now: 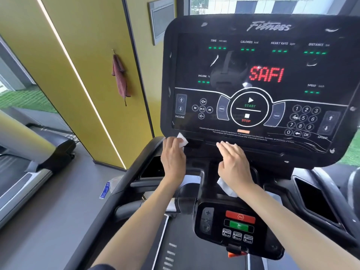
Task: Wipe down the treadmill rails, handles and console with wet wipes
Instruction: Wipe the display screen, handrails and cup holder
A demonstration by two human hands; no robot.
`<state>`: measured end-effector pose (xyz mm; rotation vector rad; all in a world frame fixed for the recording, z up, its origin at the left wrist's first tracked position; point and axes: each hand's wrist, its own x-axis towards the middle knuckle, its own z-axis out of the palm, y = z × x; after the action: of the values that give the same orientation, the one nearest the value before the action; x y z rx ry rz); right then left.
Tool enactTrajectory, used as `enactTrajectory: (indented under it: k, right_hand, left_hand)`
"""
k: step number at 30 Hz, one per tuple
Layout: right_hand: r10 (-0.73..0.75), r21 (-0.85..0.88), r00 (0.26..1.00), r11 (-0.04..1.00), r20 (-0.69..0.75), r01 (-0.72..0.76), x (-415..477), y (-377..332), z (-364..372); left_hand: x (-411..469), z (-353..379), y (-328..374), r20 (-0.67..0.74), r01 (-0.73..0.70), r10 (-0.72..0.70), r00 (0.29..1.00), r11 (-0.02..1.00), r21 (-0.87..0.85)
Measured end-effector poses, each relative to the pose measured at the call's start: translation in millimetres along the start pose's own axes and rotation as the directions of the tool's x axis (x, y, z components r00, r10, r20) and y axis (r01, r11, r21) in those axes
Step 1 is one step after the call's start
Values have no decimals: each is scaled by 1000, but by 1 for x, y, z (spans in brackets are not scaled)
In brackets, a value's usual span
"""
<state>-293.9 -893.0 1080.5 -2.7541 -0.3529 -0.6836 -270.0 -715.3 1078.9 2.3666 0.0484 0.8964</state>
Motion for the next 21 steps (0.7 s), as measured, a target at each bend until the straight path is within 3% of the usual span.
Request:
enactTrajectory:
  k: [3, 7, 8, 10, 12, 13, 15, 17, 19, 21]
  right_hand:
    - [9, -3, 1000, 1000, -3, -9, 1, -1, 0]
    - [6, 3, 1000, 1000, 31, -7, 0, -1, -2]
    - [0, 1, 999, 1000, 40, 0, 0, 1, -3]
    - [-5, 3, 998, 1000, 55, 5, 1, 2, -7]
    - [-3, 18, 998, 1000, 61, 2, 2, 3, -10]
    - [-5, 22, 998, 1000, 64, 4, 2, 3, -10]
    - [-14, 24, 998, 1000, 69, 13, 1, 2, -11]
    - [-23, 28, 997, 999, 76, 20, 1, 3, -13]
    - [-22, 44, 997, 999, 80, 18, 1, 4, -14]
    - [-14, 52, 996, 999, 86, 9, 1, 3, -14]
  left_hand:
    - [2, -5, -11, 28, -78, 77, 997, 996, 50]
    - [-8, 1, -3, 133, -271, 271, 953, 962, -19]
    - [-10, 3, 1, 113, -215, 219, 969, 975, -48]
    - [-9, 4, 10, 43, 68, -63, 997, 989, -128]
    - [-7, 5, 21, -8, 241, -246, 969, 954, -177]
    - [-9, 8, 26, -11, 199, -204, 979, 963, -182]
    - [-16, 14, 36, 38, -23, 30, 999, 986, -168]
    - [-18, 16, 33, 77, -168, 182, 980, 973, -161]
    - [-11, 10, 20, 37, -61, 68, 997, 982, -176]
    - [-4, 5, 8, -29, 192, -202, 979, 960, -202]
